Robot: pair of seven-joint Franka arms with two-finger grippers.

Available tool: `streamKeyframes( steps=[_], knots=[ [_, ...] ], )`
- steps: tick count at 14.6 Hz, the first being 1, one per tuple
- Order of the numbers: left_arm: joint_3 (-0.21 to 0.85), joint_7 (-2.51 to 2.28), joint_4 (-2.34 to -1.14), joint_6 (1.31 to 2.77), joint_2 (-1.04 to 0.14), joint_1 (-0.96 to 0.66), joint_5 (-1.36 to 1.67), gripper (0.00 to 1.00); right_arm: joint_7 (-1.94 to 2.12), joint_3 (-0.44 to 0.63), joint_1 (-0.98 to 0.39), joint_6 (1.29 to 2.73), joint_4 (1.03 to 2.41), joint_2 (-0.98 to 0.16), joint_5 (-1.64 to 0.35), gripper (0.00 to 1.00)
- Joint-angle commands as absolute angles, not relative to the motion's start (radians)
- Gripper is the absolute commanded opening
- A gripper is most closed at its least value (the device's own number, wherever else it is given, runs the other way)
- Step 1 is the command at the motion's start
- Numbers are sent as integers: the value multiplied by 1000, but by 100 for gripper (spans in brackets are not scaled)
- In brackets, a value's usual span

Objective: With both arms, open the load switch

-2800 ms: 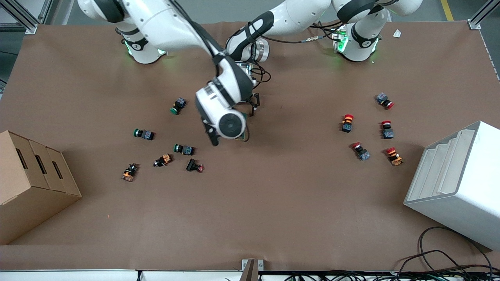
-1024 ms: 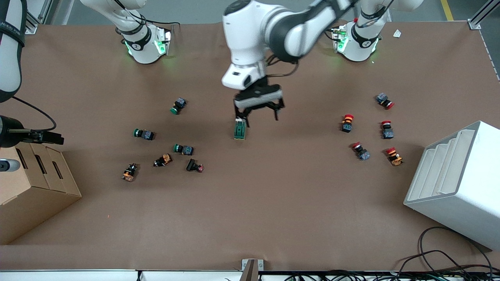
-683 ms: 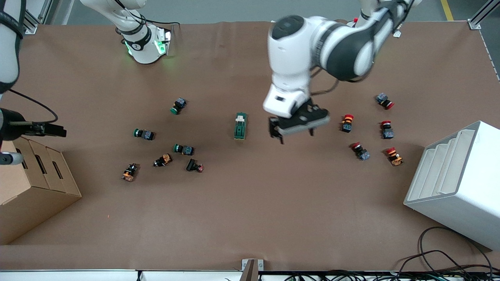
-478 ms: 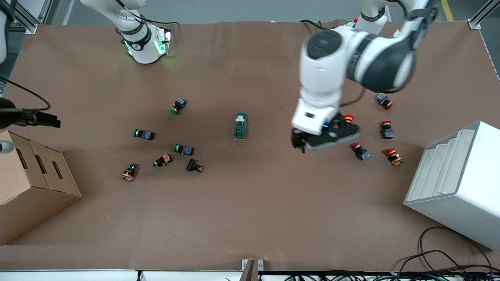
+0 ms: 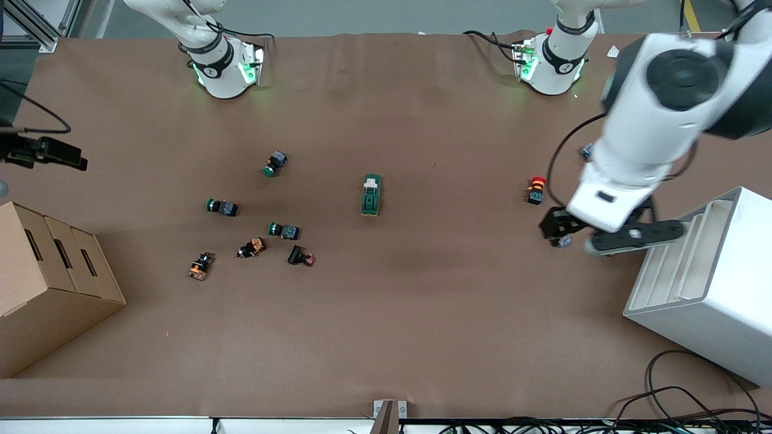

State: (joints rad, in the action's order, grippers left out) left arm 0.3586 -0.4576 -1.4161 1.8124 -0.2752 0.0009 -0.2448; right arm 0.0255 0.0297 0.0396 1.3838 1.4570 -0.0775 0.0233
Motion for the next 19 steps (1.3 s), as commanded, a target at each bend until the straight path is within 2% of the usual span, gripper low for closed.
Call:
streamKeyframes(
  steps=[1,7,13,16,19],
  knots=[
    [252,-268,-1436,1754,-192,-8,-143,100,20,31,37,1443,1623,76,15,100],
    [114,-46,-1456,1611,-97,-14,-12,100,18,35,15,1433,1658,155,20,100],
    [23,1,-1607,1559,49,-47,20,100,-14,34,0,1437,1658,153,11,100],
    [-9,63,-1666,1554,104,-46,64,100,-21,34,0,1431,1646,149,11,100],
    [3,45,-1672,1551,130,-49,52,100,-20,37,5,1431,1638,146,12,100]
  ],
)
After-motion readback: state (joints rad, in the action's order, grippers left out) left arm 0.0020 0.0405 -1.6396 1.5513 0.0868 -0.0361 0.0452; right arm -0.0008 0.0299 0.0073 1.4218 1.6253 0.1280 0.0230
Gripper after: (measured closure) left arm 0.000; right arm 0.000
